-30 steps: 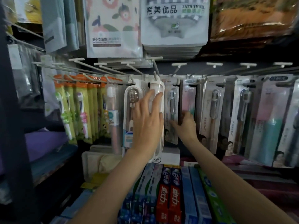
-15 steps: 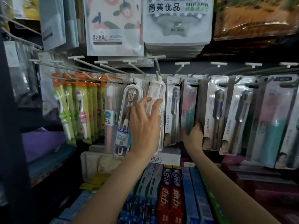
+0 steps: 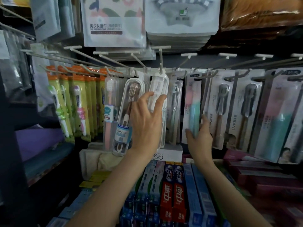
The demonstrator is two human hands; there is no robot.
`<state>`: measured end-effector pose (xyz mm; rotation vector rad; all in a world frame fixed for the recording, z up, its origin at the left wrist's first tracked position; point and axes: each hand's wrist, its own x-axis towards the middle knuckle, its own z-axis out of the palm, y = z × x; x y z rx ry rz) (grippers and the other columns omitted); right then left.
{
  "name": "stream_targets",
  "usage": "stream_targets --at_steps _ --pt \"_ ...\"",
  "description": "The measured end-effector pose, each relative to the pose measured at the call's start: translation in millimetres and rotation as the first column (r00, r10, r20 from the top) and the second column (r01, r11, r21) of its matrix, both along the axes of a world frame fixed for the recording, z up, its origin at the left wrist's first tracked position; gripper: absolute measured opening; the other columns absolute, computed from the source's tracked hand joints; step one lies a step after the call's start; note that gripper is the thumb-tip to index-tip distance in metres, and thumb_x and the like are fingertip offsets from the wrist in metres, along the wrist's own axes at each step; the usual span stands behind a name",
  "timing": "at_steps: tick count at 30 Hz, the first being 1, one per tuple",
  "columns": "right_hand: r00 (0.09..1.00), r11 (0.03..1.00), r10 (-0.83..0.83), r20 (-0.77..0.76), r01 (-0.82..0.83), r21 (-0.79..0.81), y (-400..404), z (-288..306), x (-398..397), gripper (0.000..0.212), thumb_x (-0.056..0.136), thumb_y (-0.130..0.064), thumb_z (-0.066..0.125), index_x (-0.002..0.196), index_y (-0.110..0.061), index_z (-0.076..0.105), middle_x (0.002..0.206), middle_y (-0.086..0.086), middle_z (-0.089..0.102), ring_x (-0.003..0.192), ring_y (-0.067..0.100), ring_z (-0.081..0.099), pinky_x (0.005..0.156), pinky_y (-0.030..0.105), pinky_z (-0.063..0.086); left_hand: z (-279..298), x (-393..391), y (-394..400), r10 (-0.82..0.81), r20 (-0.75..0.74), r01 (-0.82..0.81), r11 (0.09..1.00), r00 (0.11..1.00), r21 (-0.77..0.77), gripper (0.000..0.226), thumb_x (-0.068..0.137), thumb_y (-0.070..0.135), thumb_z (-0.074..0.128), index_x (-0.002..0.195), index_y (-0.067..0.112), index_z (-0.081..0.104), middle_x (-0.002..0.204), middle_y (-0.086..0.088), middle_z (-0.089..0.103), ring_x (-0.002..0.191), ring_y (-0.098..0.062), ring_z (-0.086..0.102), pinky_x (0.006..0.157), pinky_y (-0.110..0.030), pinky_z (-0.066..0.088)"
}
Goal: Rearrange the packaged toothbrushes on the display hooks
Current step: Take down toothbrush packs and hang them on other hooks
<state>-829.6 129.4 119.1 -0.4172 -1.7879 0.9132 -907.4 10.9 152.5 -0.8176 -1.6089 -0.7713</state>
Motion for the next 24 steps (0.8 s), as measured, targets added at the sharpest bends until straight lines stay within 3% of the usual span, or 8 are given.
stream_targets --at_steps 2,3,6,14,18,20,24 --pt "0.999 1.000 -0.027 0.024 0.027 0.014 -0.2 10.8 17.4 0.058 0.090 -0.005 0.054 0.141 -0.012 0.028 0.129 0.011 0.050 0.103 0.021 0.056 0.083 0.034 0.052 0.1 0.7 0.5 -0.001 0.003 0.001 1.000 1.000 0.013 0.064 0.069 -0.003 0.075 0.123 0.018 0.048 0.124 -0.014 0.041 0.103 -0.028 0.043 0.083 -0.035 0.047" --pt "0.998 0.999 -0.046 0.037 0.046 0.020 2.4 15.7 25.5 0.055 0.089 -0.004 0.054 0.139 -0.013 0.032 0.122 0.012 0.052 0.092 0.019 0.059 0.072 0.032 0.054 0.0 1.2 0.7 -0.003 0.003 0.003 1.000 1.000 0.021 0.063 0.069 -0.003 0.075 0.123 0.018 0.050 0.123 -0.015 0.043 0.103 -0.029 0.044 0.083 -0.036 0.047" --pt "0.989 0.990 -0.131 0.063 0.127 0.063 17.2 27.5 49.3 0.046 0.086 -0.005 0.055 0.129 -0.015 0.043 0.102 0.005 0.054 0.064 0.004 0.052 0.049 0.019 0.042 -1.2 4.4 1.8 -0.008 0.007 0.008 0.999 1.000 0.037 0.058 0.069 -0.004 0.074 0.119 0.016 0.053 0.119 -0.016 0.047 0.104 -0.030 0.046 0.084 -0.038 0.048" --pt "0.923 0.917 -0.318 0.217 0.242 0.315 41.0 49.7 83.3 0.038 0.081 -0.010 0.061 0.118 -0.018 0.053 0.090 0.001 0.052 0.070 0.021 0.051 0.059 0.028 0.038 2.2 11.7 1.3 -0.052 0.054 0.050 0.997 0.997 0.052 0.054 0.068 -0.006 0.074 0.115 0.015 0.055 0.116 -0.019 0.051 0.103 -0.034 0.050 0.082 -0.038 0.050" --pt "0.959 0.962 -0.215 0.185 0.175 0.210 42.9 37.7 93.4 0.030 0.081 -0.008 0.061 0.109 -0.018 0.055 0.091 0.003 0.054 0.070 0.022 0.054 0.060 0.032 0.047 2.6 12.4 -2.0 -0.055 0.072 0.052 0.998 0.996 0.036 0.057 0.067 -0.010 0.071 0.115 0.014 0.054 0.118 -0.019 0.049 0.103 -0.033 0.047 0.080 -0.035 0.049" --pt "0.980 0.985 -0.139 0.143 0.121 0.126 43.2 18.5 101.0 0.021 0.083 -0.007 0.059 0.097 -0.022 0.054 0.086 0.005 0.059 0.064 0.017 0.055 0.052 0.025 0.044 0.9 13.5 -2.7 -0.052 0.081 0.050 0.998 0.995 0.026 0.058 0.067 -0.012 0.070 0.115 0.014 0.054 0.119 -0.019 0.049 0.103 -0.032 0.046 0.080 -0.033 0.047" --pt "0.993 0.999 -0.022 0.114 0.025 -0.030 42.0 -32.6 117.9 0.013 0.070 -0.034 0.055 0.083 -0.031 0.053 0.085 0.005 0.064 0.062 0.016 0.058 0.041 0.020 0.040 -2.8 17.2 -2.2 -0.040 0.082 0.038 0.999 0.996 0.026 0.057 0.066 -0.013 0.070 0.113 0.015 0.055 0.118 -0.018 0.050 0.100 -0.032 0.049 0.081 -0.032 0.046"
